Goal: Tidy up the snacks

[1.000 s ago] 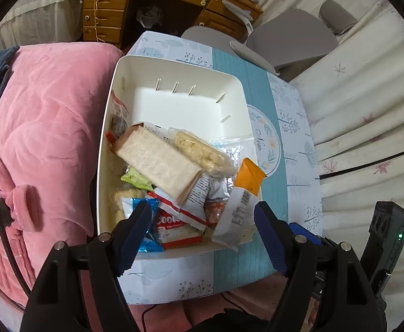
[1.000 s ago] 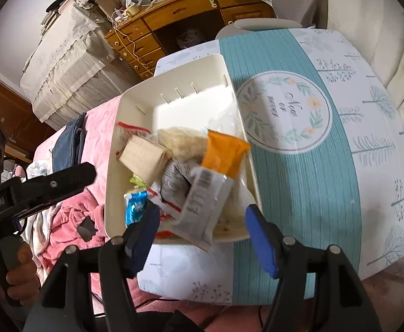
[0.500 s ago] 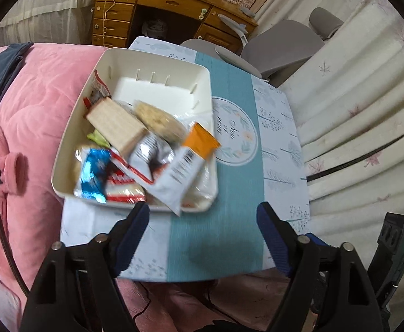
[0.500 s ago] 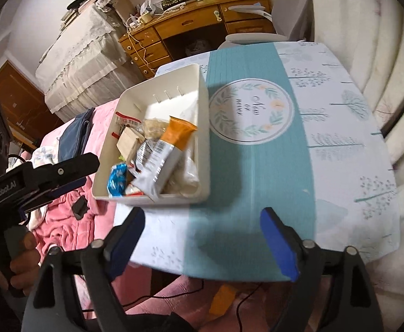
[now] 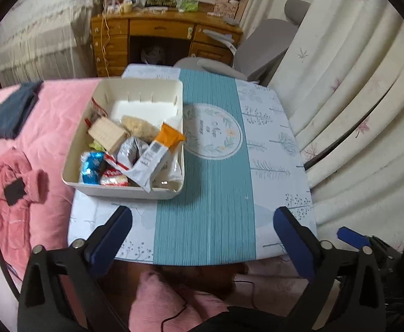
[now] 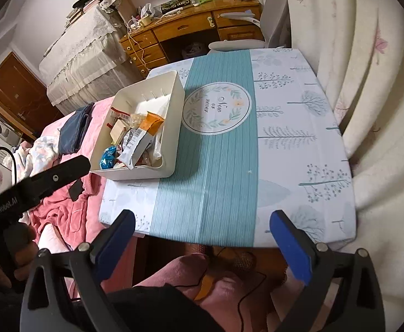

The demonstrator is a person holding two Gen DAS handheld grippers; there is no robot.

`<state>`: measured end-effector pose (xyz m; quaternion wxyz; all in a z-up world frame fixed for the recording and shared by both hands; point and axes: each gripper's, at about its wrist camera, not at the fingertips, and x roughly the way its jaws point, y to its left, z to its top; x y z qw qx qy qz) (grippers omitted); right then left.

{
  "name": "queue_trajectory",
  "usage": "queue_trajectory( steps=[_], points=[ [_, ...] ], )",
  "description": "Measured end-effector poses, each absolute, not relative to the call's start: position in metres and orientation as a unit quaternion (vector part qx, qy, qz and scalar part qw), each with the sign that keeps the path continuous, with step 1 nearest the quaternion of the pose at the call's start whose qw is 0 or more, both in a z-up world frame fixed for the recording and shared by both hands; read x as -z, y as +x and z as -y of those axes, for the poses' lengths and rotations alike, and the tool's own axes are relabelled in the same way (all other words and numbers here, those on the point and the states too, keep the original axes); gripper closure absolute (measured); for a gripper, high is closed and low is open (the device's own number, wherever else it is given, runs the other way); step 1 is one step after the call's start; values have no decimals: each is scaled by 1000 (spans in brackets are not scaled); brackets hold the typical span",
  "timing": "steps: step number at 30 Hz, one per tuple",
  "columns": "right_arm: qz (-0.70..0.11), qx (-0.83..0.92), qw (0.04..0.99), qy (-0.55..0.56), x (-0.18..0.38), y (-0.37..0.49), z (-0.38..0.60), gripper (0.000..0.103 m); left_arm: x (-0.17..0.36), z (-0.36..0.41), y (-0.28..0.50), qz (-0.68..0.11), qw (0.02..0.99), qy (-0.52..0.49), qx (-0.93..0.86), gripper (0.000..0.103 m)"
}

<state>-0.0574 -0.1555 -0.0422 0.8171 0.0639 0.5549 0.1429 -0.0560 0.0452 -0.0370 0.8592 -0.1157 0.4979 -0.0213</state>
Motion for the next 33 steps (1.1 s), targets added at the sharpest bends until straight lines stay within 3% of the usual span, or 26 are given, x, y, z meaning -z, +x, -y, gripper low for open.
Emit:
queue_trajectory(
  steps=[13, 33],
  points=[
    [-498, -100, 860, 56, 4, -91, 169, 0, 17, -14, -76, -459, 886, -66, -18, 1],
    [-493, -86, 864, 57, 13, -92, 171, 0, 14, -9, -79, -447, 891, -47, -59, 1]
  ],
)
